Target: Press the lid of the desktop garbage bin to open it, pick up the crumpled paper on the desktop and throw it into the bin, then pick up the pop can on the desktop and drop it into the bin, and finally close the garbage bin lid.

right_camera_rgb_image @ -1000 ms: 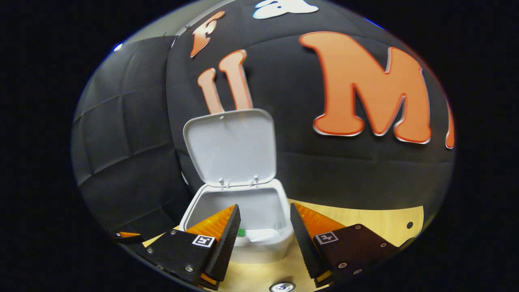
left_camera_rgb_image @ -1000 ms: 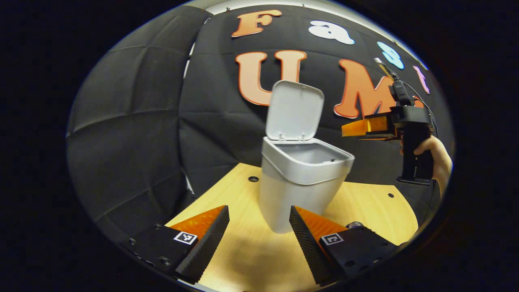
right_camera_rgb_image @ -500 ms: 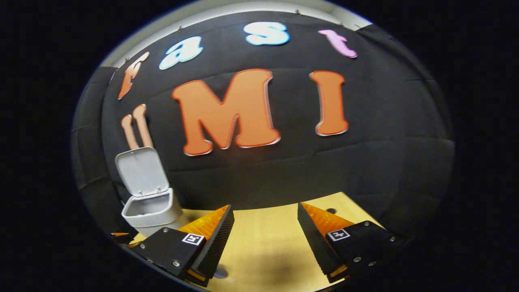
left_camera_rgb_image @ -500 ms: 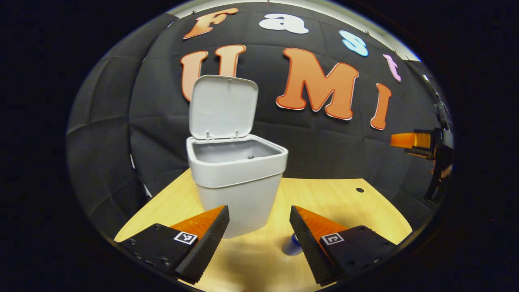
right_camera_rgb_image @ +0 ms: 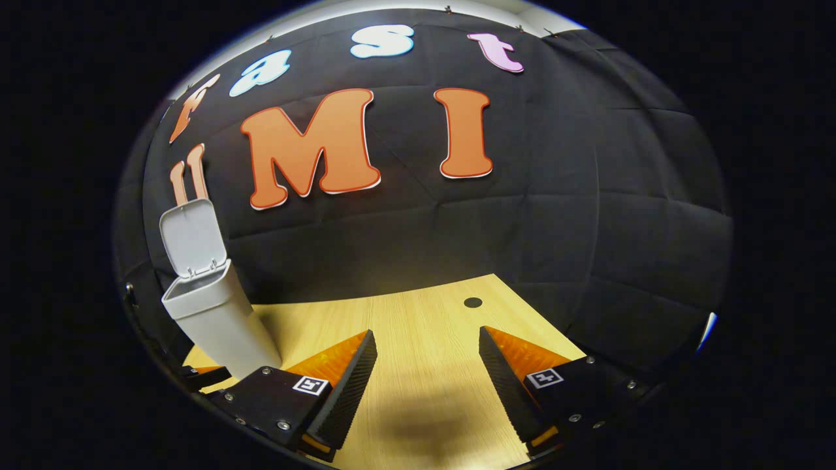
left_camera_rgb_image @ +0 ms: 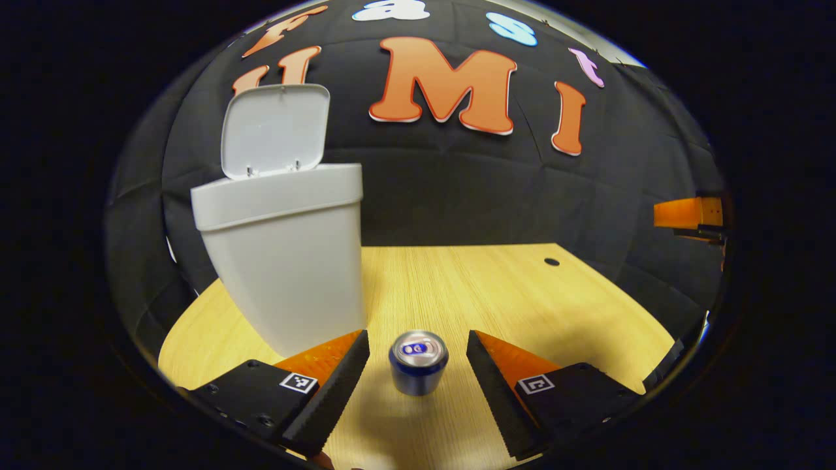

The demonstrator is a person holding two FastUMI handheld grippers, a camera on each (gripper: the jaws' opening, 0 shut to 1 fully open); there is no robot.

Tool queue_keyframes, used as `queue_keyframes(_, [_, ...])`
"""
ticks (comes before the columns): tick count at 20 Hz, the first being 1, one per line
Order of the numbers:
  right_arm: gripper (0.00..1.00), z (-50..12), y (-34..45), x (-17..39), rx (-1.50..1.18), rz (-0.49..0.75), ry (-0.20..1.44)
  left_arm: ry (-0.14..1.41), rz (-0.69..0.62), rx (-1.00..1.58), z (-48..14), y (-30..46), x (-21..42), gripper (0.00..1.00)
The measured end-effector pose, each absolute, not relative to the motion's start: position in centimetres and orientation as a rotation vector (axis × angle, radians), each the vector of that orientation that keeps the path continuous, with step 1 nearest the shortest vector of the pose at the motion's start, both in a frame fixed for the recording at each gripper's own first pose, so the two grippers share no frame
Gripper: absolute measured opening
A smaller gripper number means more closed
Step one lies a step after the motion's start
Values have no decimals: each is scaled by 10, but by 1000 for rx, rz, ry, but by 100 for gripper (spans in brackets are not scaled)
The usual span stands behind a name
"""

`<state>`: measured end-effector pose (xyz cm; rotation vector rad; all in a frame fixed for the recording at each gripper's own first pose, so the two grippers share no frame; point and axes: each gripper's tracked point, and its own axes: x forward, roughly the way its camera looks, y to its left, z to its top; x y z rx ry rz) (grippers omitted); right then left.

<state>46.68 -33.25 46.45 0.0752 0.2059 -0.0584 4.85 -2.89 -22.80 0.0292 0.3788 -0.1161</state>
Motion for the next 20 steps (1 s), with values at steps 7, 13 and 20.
queue_keyframes(7, [94,449,-308,470,31,23,257,562,-85,34,-300,-24,65,97])
queue_keyframes(13, [94,441,-299,474,9,46,287,655,-50,49,-331,-18,73,96])
queue_keyframes(20, [94,450,-288,474,16,75,278,516,-74,-1,-228,-5,58,77])
